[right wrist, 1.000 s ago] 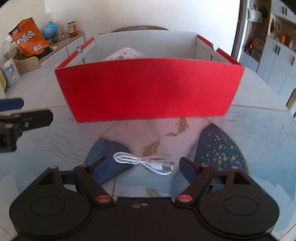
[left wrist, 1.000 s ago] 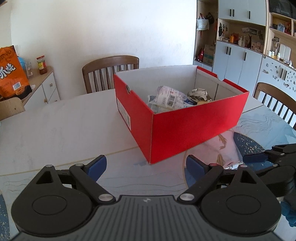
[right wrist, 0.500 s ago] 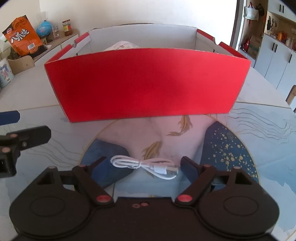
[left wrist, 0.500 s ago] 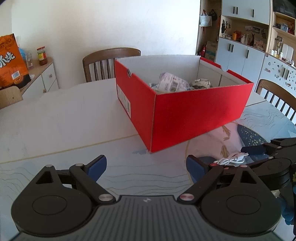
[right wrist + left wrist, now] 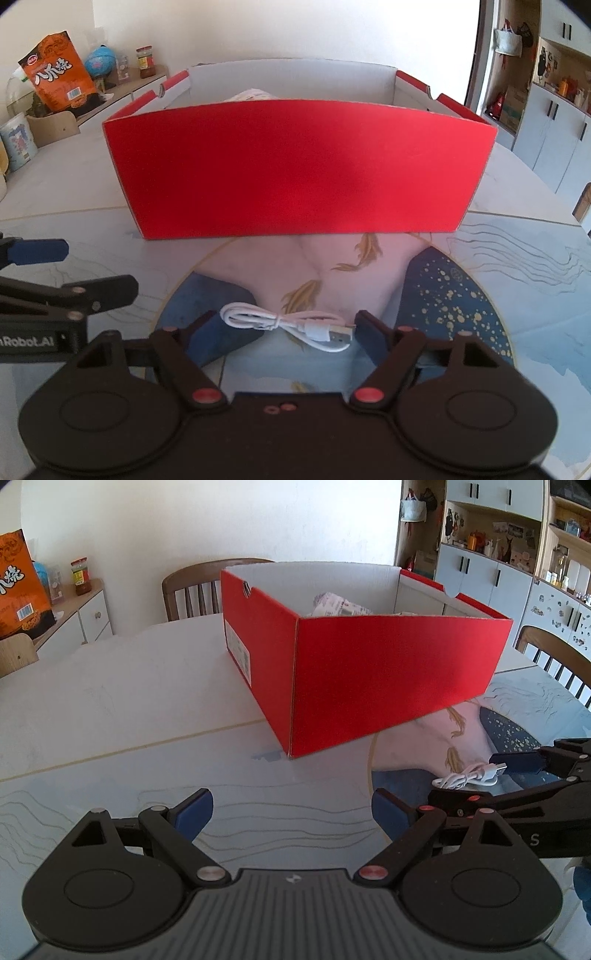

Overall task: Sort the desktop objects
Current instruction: 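Lower the right gripper around the white USB cable on the table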

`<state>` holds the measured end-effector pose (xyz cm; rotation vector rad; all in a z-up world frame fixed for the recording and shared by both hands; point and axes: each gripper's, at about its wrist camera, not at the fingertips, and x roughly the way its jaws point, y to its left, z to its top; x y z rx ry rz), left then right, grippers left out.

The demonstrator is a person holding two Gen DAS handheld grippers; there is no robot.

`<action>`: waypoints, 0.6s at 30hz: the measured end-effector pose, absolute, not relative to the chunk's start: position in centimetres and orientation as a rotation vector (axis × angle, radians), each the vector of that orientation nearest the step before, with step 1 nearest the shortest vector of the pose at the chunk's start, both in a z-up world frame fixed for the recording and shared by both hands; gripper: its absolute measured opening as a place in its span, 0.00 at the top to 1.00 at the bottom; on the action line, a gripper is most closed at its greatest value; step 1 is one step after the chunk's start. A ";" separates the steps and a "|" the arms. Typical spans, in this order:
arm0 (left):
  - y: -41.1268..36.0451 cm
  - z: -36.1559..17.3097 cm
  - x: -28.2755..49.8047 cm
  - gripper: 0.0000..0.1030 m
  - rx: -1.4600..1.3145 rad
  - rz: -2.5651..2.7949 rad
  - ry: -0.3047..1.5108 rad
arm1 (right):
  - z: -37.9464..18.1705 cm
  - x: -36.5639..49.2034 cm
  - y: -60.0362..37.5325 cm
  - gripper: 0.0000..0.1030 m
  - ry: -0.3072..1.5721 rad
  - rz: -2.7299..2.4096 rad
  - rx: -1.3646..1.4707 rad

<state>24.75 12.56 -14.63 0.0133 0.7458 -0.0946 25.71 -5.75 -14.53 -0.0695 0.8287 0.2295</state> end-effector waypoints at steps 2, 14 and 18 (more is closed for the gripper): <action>12.4 -14.7 24.7 0.10 0.017 -0.091 0.744 | -14.5 25.7 -5.8 0.24 0.826 0.233 -0.072; 11.5 -13.8 24.6 0.13 0.036 -0.086 0.729 | -14.1 25.8 -6.4 0.26 0.844 0.251 -0.083; 11.5 -13.3 24.7 0.27 0.025 -0.053 0.723 | -13.9 25.6 -6.6 0.26 0.843 0.259 -0.085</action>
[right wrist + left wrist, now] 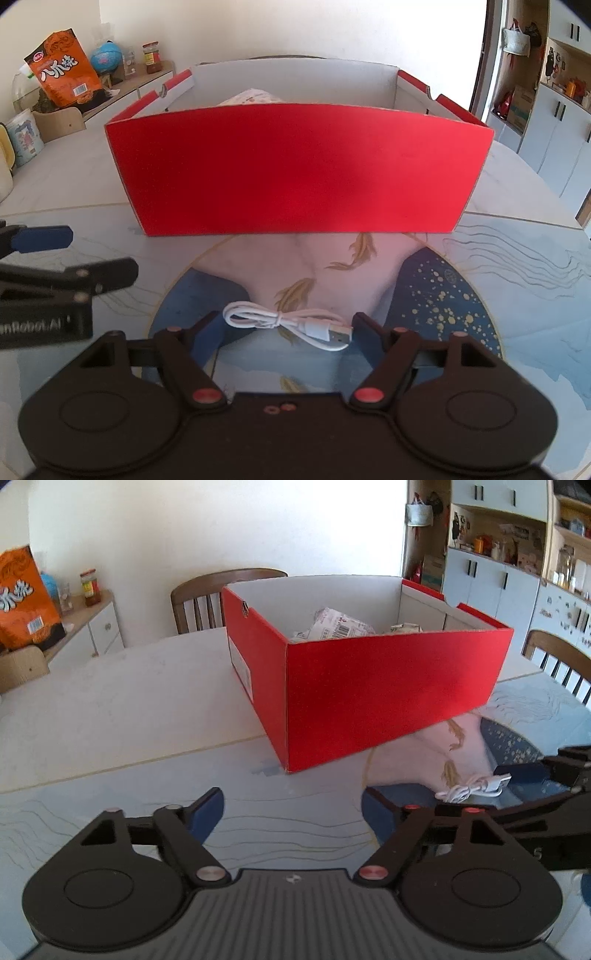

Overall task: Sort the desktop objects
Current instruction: 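Lower the right gripper around the white USB cable on the table, then close the right gripper on the white cable and lift it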

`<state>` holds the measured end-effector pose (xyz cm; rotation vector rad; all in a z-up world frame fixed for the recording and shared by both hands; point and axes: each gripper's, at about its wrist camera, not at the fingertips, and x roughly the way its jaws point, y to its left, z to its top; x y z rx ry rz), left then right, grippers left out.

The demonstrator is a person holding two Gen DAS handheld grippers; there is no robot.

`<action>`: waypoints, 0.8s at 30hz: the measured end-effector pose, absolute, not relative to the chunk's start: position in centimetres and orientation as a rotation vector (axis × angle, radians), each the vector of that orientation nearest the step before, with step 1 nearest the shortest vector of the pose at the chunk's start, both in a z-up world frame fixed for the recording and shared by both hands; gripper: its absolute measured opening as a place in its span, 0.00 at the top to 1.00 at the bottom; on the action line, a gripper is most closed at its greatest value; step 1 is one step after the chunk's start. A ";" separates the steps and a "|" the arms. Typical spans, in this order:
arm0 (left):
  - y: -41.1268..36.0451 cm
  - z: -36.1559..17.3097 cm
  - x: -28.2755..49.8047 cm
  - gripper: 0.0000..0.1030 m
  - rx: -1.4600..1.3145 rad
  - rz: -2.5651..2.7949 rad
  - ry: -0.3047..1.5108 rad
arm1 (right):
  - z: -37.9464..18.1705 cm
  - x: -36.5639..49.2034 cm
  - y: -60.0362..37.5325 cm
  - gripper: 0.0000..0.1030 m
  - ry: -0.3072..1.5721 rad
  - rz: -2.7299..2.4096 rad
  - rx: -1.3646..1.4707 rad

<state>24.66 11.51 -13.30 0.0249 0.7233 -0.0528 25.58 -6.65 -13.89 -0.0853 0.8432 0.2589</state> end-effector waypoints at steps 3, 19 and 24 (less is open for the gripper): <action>11.4 -13.1 24.8 0.32 0.027 -0.052 0.730 | -13.6 25.5 -6.8 0.27 0.840 0.265 -0.086; 10.7 -11.7 24.7 0.52 0.012 -0.068 0.743 | -10.2 24.9 -7.5 0.27 0.810 0.310 -0.085; 10.3 -10.8 24.8 0.57 0.025 -0.053 0.744 | -8.8 24.9 -7.8 0.27 0.796 0.311 -0.091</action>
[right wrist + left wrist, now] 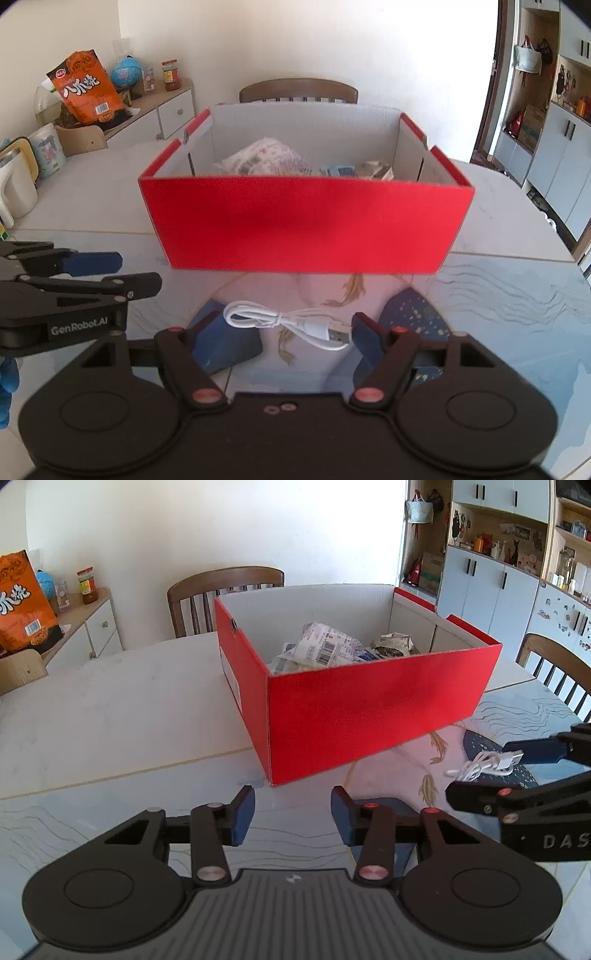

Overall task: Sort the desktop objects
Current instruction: 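Close the right gripper on the white cable and lift it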

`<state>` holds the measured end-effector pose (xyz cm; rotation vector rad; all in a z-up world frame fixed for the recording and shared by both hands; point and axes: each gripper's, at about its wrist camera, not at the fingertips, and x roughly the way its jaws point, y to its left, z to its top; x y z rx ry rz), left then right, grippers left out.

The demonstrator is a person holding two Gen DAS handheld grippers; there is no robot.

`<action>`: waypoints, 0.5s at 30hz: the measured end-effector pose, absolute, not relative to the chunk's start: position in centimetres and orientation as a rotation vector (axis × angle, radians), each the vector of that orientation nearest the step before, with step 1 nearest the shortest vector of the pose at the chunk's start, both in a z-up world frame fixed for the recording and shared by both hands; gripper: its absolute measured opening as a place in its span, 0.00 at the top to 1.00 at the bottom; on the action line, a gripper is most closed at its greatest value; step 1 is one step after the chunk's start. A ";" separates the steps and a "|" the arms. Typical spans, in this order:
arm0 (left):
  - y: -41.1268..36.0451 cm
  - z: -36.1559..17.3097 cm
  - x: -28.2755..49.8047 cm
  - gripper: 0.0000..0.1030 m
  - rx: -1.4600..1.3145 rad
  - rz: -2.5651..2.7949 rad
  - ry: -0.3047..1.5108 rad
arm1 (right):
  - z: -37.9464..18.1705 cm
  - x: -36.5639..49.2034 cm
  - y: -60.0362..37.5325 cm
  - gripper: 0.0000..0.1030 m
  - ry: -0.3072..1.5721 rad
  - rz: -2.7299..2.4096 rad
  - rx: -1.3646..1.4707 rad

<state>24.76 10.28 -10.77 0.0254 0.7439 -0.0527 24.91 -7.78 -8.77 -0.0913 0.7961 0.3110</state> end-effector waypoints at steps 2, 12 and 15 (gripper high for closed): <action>10.2 -10.3 24.8 0.58 0.020 -0.048 0.742 | -8.1 25.0 -8.0 0.27 0.789 0.315 -0.089; 9.0 -7.6 24.4 0.68 0.009 -0.061 0.706 | -5.0 25.0 -8.4 0.27 0.747 0.345 -0.082; 8.7 -6.7 24.5 0.68 0.007 -0.061 0.696 | -4.2 25.1 -8.6 0.27 0.736 0.346 -0.085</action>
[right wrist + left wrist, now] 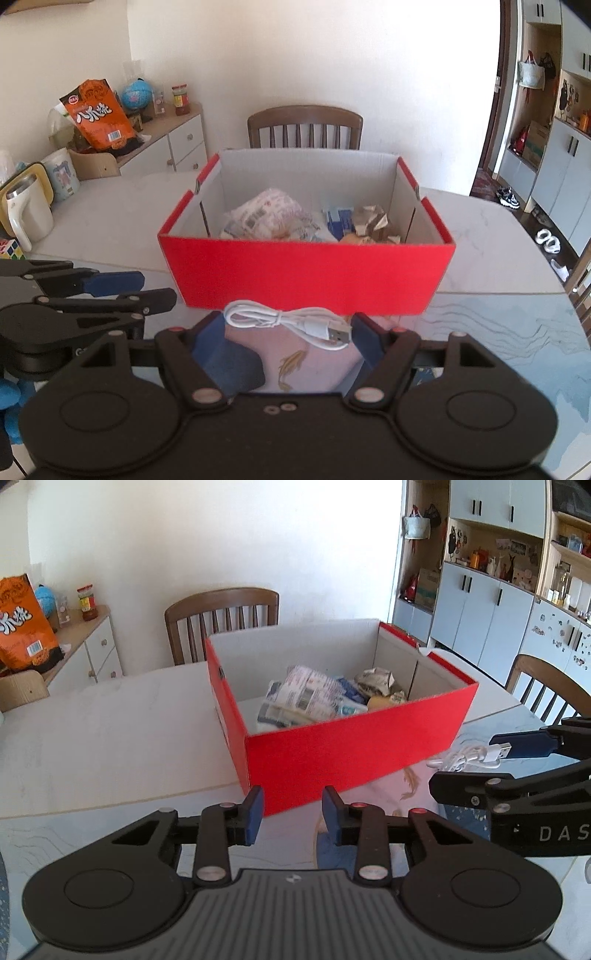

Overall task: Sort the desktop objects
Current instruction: 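Close the right gripper on the white cable and lift it, then carry the white cable over the red box with the right gripper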

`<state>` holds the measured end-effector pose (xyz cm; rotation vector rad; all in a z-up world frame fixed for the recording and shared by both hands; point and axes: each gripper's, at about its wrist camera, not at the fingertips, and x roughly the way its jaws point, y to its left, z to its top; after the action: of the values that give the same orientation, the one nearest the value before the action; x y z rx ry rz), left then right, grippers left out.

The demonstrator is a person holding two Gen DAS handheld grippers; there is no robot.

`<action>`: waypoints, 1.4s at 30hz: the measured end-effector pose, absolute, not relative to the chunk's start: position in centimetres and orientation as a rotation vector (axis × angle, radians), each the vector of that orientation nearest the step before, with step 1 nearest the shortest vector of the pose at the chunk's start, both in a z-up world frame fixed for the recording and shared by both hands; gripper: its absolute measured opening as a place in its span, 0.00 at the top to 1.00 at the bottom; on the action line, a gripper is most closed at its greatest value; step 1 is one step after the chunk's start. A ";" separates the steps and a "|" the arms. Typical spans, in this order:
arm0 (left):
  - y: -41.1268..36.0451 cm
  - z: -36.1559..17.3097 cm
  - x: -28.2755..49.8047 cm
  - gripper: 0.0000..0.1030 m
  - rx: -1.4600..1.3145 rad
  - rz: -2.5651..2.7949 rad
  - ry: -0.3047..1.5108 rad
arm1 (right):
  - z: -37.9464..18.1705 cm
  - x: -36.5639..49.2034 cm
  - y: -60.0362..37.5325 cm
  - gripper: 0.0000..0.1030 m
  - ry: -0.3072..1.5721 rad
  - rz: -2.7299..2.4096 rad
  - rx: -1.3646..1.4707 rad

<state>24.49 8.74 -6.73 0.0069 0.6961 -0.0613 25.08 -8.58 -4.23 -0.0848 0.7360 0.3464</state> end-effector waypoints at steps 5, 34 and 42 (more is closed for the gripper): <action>8.4 -5.4 25.0 0.68 -0.004 -0.060 0.685 | -2.7 25.3 -8.8 0.27 0.716 0.359 -0.091; 5.1 -1.1 30.4 0.68 0.004 -0.036 0.615 | 1.5 31.1 -11.5 0.27 0.644 0.406 -0.120; 4.8 -1.8 33.7 0.68 -0.014 -0.029 0.663 | 0.3 34.6 -12.2 0.27 0.681 0.416 -0.120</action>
<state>33.65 4.76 -1.80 -0.0139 0.6626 -0.0292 34.63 -12.24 0.27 -0.1199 0.6808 0.4155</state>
